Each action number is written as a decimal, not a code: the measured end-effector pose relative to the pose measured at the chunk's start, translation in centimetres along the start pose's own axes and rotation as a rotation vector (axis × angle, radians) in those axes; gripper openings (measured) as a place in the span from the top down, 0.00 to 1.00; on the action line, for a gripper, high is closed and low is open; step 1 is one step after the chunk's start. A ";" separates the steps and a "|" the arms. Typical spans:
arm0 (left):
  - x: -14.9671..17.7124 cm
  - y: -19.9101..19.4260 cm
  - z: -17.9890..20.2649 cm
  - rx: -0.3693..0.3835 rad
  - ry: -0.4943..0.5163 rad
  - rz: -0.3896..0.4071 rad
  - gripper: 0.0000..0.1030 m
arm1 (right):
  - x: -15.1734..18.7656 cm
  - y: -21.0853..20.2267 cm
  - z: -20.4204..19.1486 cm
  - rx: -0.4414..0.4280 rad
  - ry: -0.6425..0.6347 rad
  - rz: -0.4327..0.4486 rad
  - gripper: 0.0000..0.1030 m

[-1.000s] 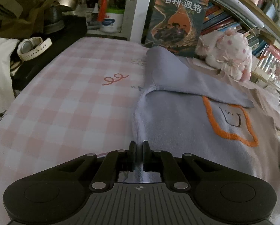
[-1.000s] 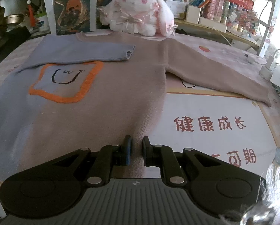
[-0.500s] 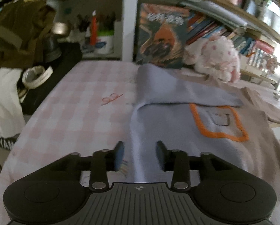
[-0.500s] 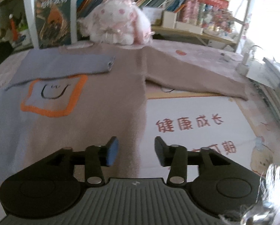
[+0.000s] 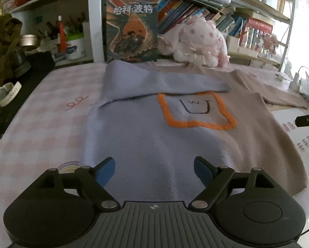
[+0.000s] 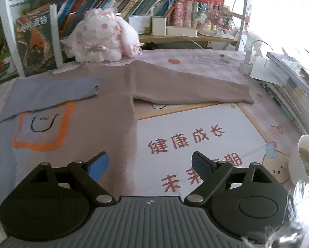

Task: Fold clothes
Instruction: 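Move the open right gripper to the pink sleeve cuff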

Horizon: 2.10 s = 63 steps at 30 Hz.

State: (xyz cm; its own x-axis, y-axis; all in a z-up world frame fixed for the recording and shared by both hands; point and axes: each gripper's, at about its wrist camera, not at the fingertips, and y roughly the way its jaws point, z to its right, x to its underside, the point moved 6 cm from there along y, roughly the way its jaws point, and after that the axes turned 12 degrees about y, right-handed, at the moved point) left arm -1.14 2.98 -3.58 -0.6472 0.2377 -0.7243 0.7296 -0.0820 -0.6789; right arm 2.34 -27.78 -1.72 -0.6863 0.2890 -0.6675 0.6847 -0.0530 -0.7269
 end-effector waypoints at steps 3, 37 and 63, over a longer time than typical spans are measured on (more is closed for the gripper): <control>-0.2 0.5 0.3 -0.016 -0.021 -0.015 0.13 | -0.8 1.0 1.0 0.000 0.014 -0.007 0.15; -1.8 3.1 10.2 -0.324 -0.200 -0.200 0.13 | -14.7 14.5 20.8 0.063 0.432 0.001 0.29; -2.6 3.2 11.7 -0.321 -0.155 -0.215 0.13 | -14.0 16.0 18.0 -0.253 0.652 -0.118 0.54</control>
State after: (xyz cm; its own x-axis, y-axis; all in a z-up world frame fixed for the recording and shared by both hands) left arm 0.32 -9.25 -5.30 -0.7999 0.0656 -0.5965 0.5903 0.2653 -0.7624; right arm 18.47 -49.88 -6.89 -0.5268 0.7968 -0.2960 0.7050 0.2150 -0.6758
